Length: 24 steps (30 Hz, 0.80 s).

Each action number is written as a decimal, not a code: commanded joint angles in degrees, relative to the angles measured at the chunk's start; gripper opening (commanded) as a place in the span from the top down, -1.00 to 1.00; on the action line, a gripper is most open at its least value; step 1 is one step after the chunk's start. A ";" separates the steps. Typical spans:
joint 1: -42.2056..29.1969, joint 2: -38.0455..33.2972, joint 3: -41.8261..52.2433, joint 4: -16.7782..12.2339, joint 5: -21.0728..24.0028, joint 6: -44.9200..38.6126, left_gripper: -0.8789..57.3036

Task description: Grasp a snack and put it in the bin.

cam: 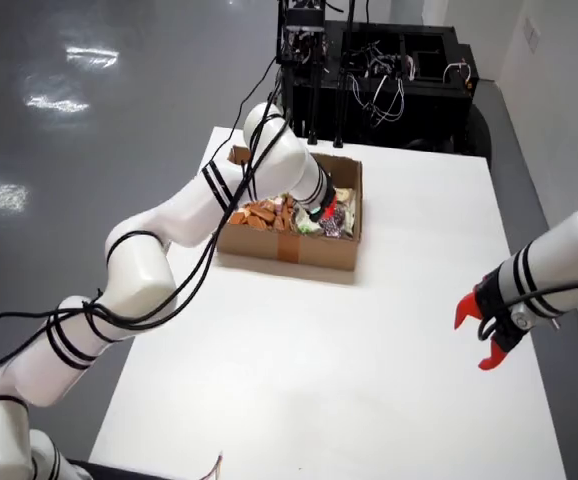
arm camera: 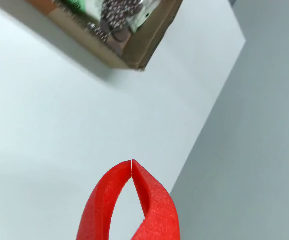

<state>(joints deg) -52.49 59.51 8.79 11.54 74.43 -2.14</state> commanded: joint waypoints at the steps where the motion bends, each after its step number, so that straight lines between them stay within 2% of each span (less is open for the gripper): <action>1: -2.33 -4.33 7.49 -0.36 -0.32 -1.90 0.99; 9: -7.68 -13.58 23.48 -1.40 -2.97 -6.82 0.99; 24: -14.94 -26.41 45.54 -7.15 -15.35 -9.97 0.99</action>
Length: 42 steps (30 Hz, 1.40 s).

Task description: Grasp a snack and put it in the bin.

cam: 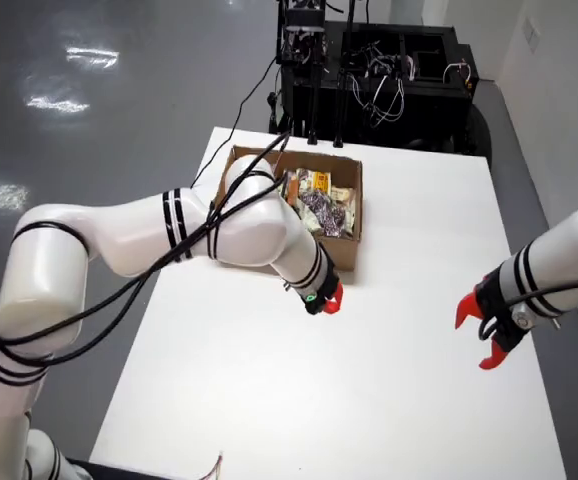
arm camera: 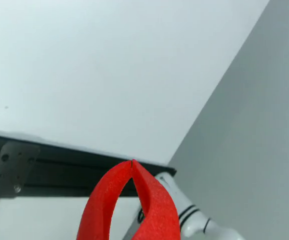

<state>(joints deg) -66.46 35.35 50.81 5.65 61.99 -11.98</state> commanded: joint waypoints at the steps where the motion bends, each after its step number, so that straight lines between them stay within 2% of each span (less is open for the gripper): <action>1: -1.29 -2.95 4.64 -1.63 -3.84 -0.13 0.99; 5: -2.49 -4.75 7.45 -2.50 -5.95 0.43 0.98; 11: -4.02 -5.67 8.87 -2.94 -6.19 1.90 0.98; 23: -5.32 -6.09 9.20 -3.09 -1.68 1.34 0.98; 30: -3.99 -6.22 9.22 -3.06 -0.52 -1.06 0.98; 42: 1.44 -6.26 9.22 -2.82 -0.31 -0.62 0.97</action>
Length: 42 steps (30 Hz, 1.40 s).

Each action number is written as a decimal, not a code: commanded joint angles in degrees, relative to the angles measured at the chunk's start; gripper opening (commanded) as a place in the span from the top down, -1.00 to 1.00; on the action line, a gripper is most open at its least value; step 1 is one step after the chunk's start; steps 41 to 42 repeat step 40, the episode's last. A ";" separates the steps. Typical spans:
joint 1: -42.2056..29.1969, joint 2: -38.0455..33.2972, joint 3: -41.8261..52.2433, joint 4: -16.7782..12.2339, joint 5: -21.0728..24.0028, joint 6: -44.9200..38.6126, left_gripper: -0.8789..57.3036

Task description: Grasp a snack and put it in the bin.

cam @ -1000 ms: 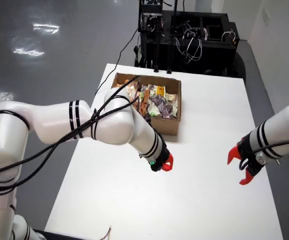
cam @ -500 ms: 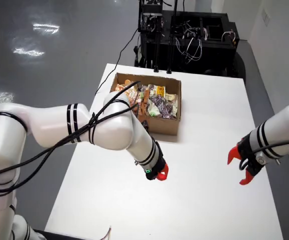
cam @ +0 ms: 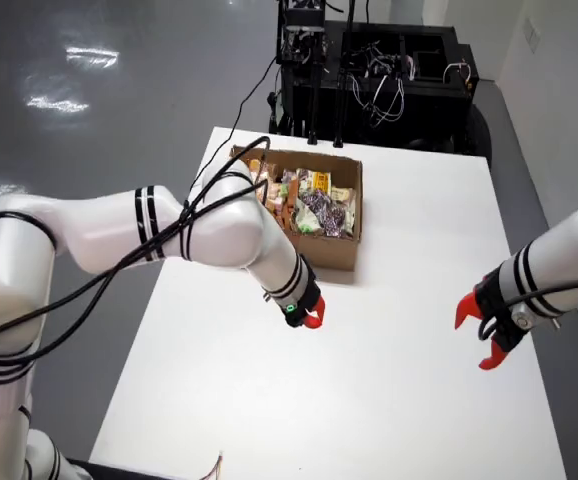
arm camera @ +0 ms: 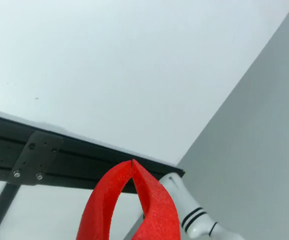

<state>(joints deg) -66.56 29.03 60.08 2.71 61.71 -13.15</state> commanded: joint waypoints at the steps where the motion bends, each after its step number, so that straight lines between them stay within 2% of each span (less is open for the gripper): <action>1: 1.98 0.06 -0.05 0.13 -0.03 0.73 0.97; 12: 3.81 -0.02 -0.05 0.18 -0.09 2.46 0.97; 31: -2.11 0.06 -0.05 0.11 -0.10 1.88 0.97; 42: -2.21 0.06 -0.05 0.10 -0.10 1.62 0.97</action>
